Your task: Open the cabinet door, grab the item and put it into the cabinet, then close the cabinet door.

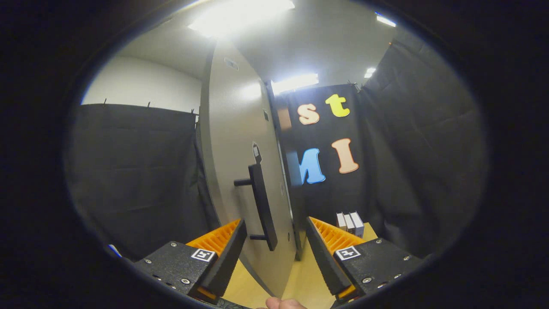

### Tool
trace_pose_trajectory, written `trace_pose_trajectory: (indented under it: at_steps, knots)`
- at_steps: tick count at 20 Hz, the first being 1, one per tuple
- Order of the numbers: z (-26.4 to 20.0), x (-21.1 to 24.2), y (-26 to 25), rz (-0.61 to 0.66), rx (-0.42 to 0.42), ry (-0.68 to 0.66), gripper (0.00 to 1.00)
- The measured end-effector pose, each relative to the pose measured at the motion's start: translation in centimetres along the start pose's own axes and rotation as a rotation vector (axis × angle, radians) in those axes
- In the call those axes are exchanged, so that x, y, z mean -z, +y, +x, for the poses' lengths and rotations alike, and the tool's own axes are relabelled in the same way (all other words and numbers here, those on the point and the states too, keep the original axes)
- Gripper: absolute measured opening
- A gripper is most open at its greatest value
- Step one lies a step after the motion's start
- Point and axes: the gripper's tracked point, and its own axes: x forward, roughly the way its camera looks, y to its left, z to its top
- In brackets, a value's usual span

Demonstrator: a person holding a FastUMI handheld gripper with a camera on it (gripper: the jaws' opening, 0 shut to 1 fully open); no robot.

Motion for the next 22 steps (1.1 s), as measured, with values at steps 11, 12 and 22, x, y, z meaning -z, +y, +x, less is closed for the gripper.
trace_pose_trajectory:
  at_steps: [11, 12, 22]
  knots:
    - [1.2, -1.8, 16.7, -0.003, -0.272, -0.162, 0.92]
    - [2.8, 0.3, 18.0, 0.026, -0.251, -0.157, 0.92]
    - [12.4, 37.8, 35.4, -0.085, -0.046, 0.191, 0.93]
